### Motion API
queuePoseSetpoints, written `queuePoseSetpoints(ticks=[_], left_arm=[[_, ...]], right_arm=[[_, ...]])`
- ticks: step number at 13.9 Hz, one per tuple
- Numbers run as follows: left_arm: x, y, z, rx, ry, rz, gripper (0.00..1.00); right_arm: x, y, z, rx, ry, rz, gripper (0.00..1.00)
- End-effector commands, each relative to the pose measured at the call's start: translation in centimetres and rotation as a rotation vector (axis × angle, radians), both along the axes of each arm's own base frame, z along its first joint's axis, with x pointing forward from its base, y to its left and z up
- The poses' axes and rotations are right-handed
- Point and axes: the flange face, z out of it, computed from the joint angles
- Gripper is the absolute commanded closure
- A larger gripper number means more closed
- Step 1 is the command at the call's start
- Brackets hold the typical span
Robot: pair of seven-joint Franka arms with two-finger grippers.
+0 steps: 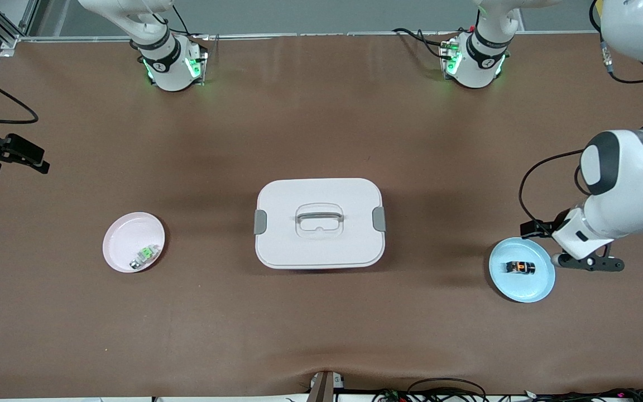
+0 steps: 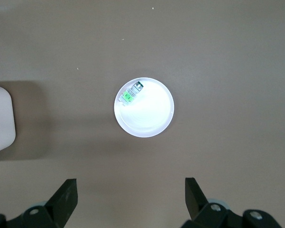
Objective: Transfer orange switch to right arm and place
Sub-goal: 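Lower the left gripper onto the black-orange switch on the blue plate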
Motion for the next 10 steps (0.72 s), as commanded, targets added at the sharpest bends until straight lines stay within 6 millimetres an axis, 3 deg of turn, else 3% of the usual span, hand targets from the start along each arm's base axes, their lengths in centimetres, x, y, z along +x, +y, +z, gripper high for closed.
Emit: queuePoseSetpoints(ticks=[1, 5, 10], left_arm=[[0.6, 0.0, -1.8, 0.009, -0.019, -0.027, 0.0], [1.6, 1.6, -5.7, 0.002, -0.058, 0.005, 0.0], [2.2, 1.9, -9.7, -0.003, -0.089, 0.008, 0.0]], right_arm=[[-0.5, -0.1, 0.4, -0.015, -0.01, 0.001, 0.0], [-0.5, 0.3, 0.3, -0.013, -0.008, 0.005, 0.0], [-0.6, 0.1, 0.3, -0.013, -0.005, 0.002, 0.0]])
